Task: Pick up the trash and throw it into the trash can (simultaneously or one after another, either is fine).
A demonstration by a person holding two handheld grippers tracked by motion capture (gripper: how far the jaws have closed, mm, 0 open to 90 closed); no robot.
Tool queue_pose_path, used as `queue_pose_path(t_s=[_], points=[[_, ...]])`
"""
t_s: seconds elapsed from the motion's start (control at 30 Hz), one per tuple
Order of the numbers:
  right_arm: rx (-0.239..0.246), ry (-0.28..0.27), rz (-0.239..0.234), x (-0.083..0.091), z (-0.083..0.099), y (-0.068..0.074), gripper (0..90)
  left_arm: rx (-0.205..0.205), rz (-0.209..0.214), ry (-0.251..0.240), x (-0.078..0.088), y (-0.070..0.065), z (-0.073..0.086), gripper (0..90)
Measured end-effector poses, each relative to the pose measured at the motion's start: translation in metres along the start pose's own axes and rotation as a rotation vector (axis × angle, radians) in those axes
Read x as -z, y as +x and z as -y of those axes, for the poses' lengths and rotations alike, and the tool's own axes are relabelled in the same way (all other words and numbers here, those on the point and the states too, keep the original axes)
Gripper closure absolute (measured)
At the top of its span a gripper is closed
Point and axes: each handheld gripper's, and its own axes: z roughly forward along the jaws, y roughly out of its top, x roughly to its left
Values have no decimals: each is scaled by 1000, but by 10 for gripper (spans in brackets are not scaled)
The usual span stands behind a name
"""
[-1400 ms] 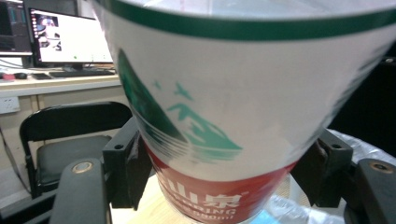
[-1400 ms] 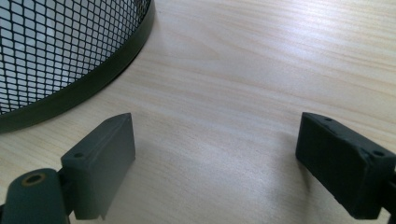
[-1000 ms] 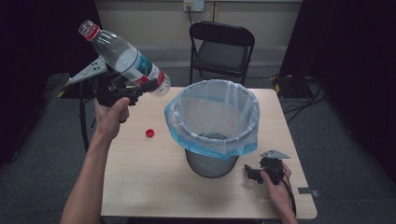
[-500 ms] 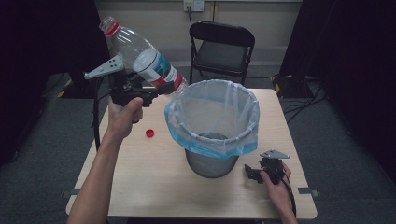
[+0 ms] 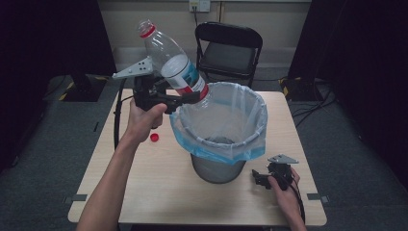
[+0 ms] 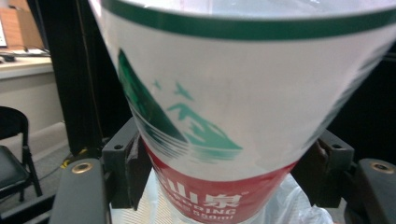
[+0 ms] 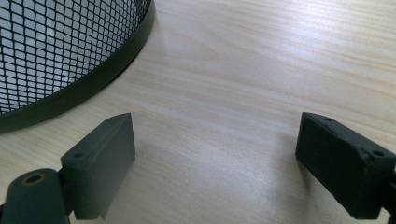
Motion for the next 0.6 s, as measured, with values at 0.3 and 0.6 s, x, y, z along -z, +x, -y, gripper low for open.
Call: queue_pose_path(t_s=[0.3, 0.6], points=[[0, 0, 0, 0, 0, 0, 112, 4, 17, 75, -18, 1, 6, 283], [0, 0, 0, 0, 0, 0, 112, 2, 11, 107, -27, 2, 12, 244]])
